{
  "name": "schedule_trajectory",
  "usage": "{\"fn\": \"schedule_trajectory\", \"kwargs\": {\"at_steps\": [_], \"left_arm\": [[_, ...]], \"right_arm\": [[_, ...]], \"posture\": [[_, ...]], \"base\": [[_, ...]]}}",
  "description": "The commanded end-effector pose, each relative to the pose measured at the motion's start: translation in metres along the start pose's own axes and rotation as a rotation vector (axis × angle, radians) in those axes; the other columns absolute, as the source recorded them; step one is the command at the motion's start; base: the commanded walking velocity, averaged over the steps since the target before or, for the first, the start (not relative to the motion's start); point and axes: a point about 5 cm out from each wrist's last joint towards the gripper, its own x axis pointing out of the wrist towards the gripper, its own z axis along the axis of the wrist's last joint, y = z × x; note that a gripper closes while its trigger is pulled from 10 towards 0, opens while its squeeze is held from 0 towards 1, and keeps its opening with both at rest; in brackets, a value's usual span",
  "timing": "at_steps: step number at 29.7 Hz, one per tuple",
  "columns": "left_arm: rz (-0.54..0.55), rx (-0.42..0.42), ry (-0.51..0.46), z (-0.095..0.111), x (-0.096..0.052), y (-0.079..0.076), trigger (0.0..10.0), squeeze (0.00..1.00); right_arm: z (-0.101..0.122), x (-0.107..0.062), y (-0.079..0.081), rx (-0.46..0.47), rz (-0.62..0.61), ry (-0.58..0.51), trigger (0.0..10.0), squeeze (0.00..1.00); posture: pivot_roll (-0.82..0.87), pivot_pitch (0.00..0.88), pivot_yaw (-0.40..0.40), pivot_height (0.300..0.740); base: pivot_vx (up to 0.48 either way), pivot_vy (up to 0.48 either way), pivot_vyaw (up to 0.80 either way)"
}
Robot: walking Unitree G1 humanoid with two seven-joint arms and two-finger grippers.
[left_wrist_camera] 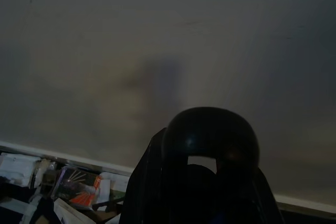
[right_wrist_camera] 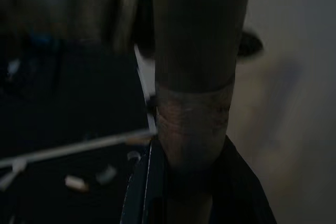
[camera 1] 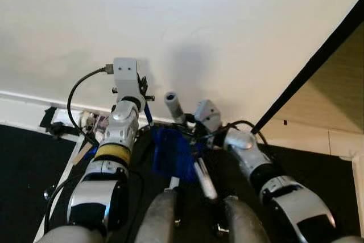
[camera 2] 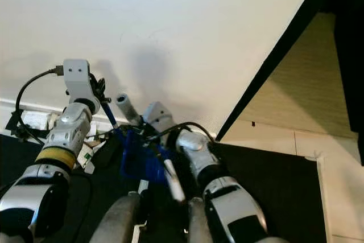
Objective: Sweep floor
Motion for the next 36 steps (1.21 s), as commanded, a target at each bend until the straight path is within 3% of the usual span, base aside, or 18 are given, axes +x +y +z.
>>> {"fn": "schedule_trajectory", "kwargs": {"at_steps": [1,2,6,13,15,16,17,19,23,24,29,36], "left_arm": [[-0.063,-0.073,0.069,-0.020,-0.005,-0.014,10.0,0.00],[-0.063,-0.073,0.069,-0.020,-0.005,-0.014,10.0,0.00],[-0.066,-0.062,0.073,-0.016,-0.003,-0.015,10.0,0.00],[-0.065,-0.060,0.073,-0.013,-0.002,-0.014,10.0,0.00],[-0.065,-0.060,0.073,-0.013,-0.002,-0.014,10.0,0.00],[-0.065,-0.058,0.074,-0.012,-0.002,-0.015,10.0,0.00],[-0.065,-0.058,0.074,-0.012,-0.002,-0.015,10.0,0.00],[-0.064,-0.052,0.073,-0.010,-0.001,-0.014,10.0,0.00],[-0.064,-0.049,0.074,-0.009,-0.001,-0.014,10.0,0.00],[-0.063,-0.046,0.073,-0.008,0.000,-0.013,10.0,0.00],[-0.054,-0.046,0.075,-0.009,-0.002,-0.012,10.0,0.00],[-0.052,-0.046,0.080,-0.011,-0.002,-0.012,10.0,0.00]], "right_arm": [[0.016,0.007,0.004,-0.041,0.031,-0.084,10.0,0.00],[0.016,0.007,0.004,-0.041,0.031,-0.084,10.0,0.00],[0.036,0.003,0.000,-0.181,0.017,-0.139,10.0,0.00],[0.033,-0.025,-0.023,-0.214,-0.163,-0.117,10.0,0.00],[0.033,-0.025,-0.023,-0.214,-0.163,-0.117,10.0,0.00],[0.030,-0.036,-0.032,-0.231,-0.236,-0.091,10.0,0.00],[0.030,-0.036,-0.032,-0.231,-0.236,-0.091,10.0,0.00],[0.027,-0.062,-0.054,-0.283,-0.399,-0.025,10.0,0.00],[0.029,-0.076,-0.067,-0.316,-0.505,0.004,10.0,0.00],[0.040,-0.090,-0.081,-0.352,-0.659,-0.028,10.0,0.00],[0.047,-0.113,-0.096,-0.369,-0.929,-0.037,10.0,0.00],[0.033,-0.122,-0.098,-0.327,-1.006,0.058,10.0,0.00]], "posture": [[0.13,0.287,0.070,0.740],[0.13,0.287,0.070,0.740],[0.11,0.289,0.063,0.740],[0.09,0.302,0.064,0.740],[0.09,0.302,0.064,0.740],[0.09,0.303,0.065,0.740],[0.09,0.303,0.065,0.740],[0.09,0.304,0.071,0.740],[0.09,0.301,0.072,0.740],[0.09,0.299,0.067,0.740],[0.08,0.301,0.057,0.740],[0.08,0.301,0.054,0.740]], "base": [[0.000,0.000,0.00],[0.000,0.000,0.00],[0.000,0.000,0.00],[0.000,0.000,0.00],[0.000,0.000,0.00],[0.000,0.000,0.00],[0.000,0.000,0.00],[0.000,0.000,0.00],[0.000,0.000,0.00],[0.000,0.000,0.00],[0.000,0.000,0.00],[0.000,0.000,0.00]]}}
